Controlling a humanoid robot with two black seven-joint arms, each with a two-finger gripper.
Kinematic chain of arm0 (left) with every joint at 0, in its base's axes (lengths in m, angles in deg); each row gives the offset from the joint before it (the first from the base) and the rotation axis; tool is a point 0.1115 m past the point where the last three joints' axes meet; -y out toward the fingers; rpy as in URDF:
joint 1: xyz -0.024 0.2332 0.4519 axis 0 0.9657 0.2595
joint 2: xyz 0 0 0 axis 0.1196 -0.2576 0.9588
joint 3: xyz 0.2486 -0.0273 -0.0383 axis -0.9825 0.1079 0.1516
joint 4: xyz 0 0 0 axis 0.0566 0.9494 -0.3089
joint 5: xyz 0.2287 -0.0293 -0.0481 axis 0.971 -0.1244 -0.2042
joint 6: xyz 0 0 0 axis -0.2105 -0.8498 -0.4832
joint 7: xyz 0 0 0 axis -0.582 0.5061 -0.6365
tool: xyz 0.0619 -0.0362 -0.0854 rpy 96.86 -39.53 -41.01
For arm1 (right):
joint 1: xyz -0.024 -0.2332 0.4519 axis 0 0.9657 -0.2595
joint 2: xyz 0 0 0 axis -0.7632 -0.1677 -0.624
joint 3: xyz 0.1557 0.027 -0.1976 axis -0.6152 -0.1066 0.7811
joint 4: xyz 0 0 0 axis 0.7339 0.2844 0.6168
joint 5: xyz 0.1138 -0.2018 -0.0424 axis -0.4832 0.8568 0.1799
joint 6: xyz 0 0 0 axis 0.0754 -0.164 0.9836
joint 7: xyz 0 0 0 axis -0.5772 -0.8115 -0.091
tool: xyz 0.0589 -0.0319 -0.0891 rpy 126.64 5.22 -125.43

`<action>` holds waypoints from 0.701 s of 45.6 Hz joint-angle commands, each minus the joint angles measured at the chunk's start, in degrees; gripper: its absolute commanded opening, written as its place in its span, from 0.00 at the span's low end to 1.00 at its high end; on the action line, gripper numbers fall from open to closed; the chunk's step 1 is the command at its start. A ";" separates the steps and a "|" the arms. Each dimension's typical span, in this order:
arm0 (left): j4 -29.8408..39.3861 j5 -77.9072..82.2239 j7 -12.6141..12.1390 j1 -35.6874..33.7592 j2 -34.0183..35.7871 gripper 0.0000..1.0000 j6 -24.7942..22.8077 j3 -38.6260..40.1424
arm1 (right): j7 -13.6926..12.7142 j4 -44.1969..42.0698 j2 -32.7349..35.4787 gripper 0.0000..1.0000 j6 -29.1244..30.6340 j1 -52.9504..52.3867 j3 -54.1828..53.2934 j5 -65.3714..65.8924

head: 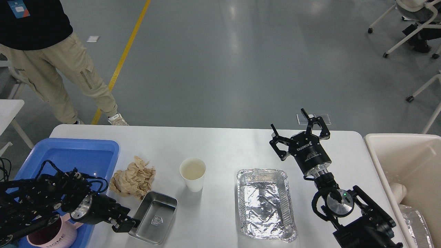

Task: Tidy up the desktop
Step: 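Reach the left gripper to the small steel tray and grasp it, then lift the steel tray and set it into the blue tray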

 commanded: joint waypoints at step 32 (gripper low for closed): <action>0.26 0.17 3.01 -0.78 1.12 0.00 -0.19 -0.28 | 0.00 0.71 -0.09 1.00 -0.06 0.09 -0.08 -0.01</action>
